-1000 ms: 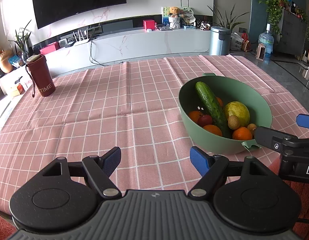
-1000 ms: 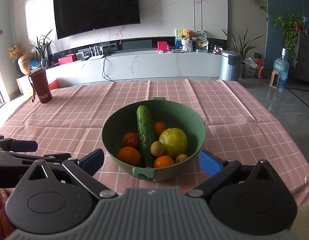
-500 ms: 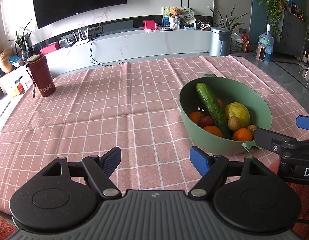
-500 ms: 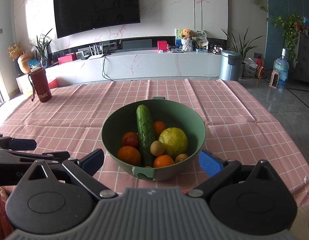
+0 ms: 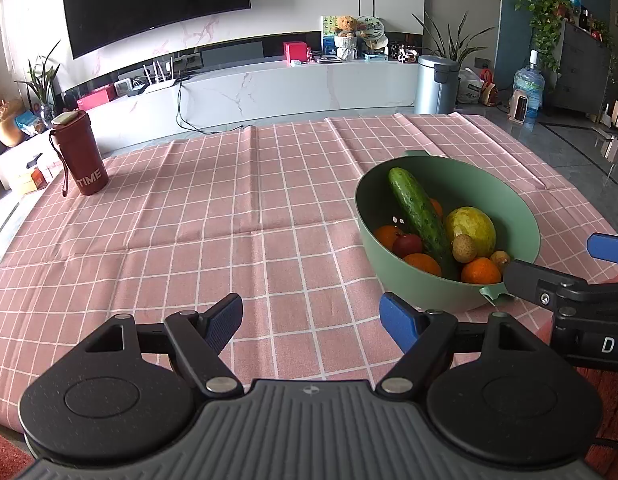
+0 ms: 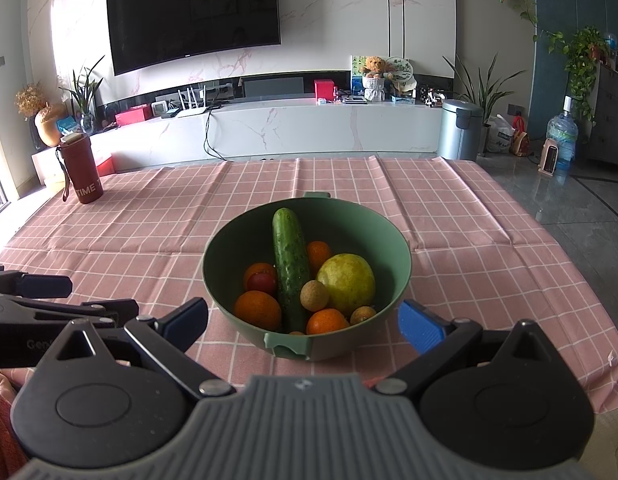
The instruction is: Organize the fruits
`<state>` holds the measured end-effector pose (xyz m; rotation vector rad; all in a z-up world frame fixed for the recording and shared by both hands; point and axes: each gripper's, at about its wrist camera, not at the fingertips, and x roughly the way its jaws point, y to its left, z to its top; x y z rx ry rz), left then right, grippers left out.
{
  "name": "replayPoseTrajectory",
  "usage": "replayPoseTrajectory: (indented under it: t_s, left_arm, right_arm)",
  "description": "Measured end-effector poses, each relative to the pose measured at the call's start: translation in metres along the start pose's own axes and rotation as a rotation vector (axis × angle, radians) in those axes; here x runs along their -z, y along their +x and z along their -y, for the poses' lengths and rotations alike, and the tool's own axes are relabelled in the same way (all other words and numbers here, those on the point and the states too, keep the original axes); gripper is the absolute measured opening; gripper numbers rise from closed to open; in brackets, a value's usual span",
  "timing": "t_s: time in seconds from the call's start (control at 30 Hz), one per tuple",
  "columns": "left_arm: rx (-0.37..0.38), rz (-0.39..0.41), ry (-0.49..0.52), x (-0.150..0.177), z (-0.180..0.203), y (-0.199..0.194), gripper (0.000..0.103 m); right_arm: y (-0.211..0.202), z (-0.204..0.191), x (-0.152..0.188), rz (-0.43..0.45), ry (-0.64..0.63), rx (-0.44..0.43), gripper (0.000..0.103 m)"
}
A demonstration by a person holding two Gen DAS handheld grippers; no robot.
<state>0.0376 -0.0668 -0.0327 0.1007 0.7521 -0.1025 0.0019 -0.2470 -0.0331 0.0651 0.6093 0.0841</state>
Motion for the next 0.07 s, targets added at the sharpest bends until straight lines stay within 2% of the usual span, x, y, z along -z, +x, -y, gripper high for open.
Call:
replayPoseTrajectory:
  t_s: [0.07]
  left_arm:
    - [0.0,-0.003,-0.003,-0.0001,0.0003,0.0,0.092]
  right_arm:
    - [-0.0001,0.0003,0.0,-0.001,0.0,0.0,0.098]
